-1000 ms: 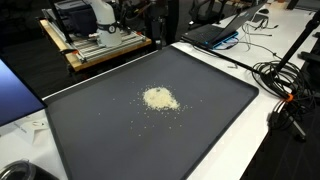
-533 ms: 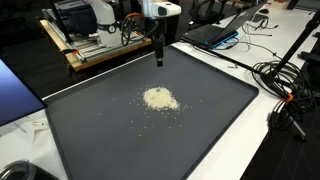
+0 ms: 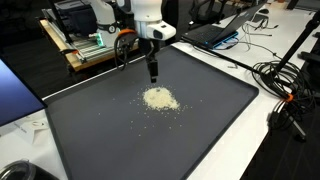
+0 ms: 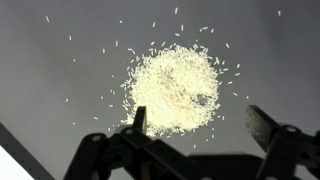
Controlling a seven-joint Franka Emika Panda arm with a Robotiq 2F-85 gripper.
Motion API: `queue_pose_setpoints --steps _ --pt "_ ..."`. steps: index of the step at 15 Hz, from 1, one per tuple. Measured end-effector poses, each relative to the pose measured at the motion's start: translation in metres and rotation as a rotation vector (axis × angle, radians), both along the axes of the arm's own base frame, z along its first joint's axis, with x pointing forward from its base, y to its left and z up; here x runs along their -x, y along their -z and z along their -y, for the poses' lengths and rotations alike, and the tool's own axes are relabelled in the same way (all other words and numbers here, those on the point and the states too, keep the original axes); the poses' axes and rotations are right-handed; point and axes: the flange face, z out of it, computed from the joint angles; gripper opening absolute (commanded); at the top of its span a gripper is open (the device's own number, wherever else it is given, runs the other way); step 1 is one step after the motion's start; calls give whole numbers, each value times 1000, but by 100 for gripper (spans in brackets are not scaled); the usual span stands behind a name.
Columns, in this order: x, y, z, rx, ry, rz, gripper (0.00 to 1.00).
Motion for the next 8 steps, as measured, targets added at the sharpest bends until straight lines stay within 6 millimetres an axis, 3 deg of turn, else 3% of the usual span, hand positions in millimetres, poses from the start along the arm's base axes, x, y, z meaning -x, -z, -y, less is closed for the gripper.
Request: queue_pose_setpoints --steps 8 --pt "1 44 9 -14 22 -16 100"
